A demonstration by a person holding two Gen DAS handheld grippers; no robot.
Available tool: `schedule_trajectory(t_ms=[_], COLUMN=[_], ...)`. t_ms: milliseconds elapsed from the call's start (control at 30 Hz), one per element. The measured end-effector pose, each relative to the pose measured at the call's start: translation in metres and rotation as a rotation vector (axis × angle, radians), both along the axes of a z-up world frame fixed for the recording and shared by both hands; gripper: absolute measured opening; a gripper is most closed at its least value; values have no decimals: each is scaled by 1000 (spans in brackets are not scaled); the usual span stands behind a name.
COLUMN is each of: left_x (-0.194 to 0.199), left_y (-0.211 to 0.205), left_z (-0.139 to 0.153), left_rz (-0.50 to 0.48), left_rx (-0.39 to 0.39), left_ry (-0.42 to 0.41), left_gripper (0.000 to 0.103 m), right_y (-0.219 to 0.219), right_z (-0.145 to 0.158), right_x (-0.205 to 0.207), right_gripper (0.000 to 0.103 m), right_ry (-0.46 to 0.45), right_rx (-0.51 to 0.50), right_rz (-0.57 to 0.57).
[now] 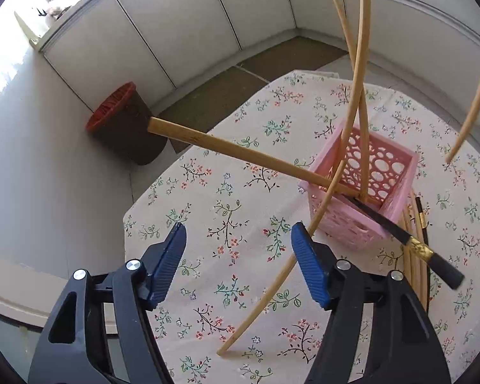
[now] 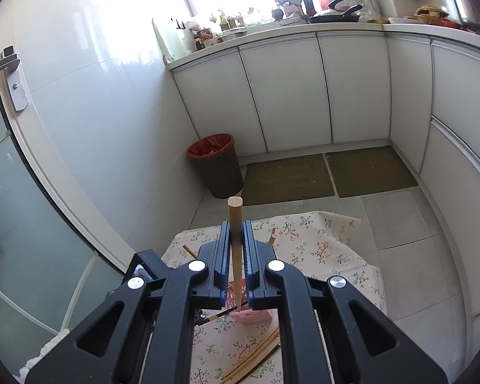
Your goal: Organize utensils
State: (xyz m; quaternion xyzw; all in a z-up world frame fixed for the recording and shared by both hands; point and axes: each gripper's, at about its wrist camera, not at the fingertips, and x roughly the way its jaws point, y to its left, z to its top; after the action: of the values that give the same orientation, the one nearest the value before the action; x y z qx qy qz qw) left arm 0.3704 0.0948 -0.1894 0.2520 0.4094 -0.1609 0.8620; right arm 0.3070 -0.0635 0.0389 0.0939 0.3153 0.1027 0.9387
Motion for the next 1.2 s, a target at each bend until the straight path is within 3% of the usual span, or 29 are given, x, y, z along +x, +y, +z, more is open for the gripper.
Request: schedule_trajectory(t_ms=[167,367,433,467,500,567,733,1000,1200], left_x=[-20,-17,-8,-3,1,8,-12,-72,-92], left_y=[-2,-24,-30,-32,-33,-28,7,48,46], left_z=[11,-23,-32,-36,-39,-42,-6,99,152], left_rz=[-77,-110,-102,-97,-89,-52,18,172,241], left_rx=[55,133,131,126,121,88,-19,-248,-462], left_ry=[23,85,102,112,121,150,42,-187,-250], left_gripper=[67,67,62,54,37,9,5,5,5], right_y=[-1,-1,-1,-1,-2,-3,-5,-3,-3], right_z=[2,-2,-2,-2,-2,-3,0,14,25], right_x=[-3,-3,-3,-3,-3,-3,-7,-27,-35], right_gripper=[8,8,8,8,8,8,8,8,8], right_ry=[-5,7,8,10,11,15,13,-24,-62], right_rx=[18,27,20,20,21,18,27,68,74], right_rz=[3,2,1,1,0,-3,0,1,-11])
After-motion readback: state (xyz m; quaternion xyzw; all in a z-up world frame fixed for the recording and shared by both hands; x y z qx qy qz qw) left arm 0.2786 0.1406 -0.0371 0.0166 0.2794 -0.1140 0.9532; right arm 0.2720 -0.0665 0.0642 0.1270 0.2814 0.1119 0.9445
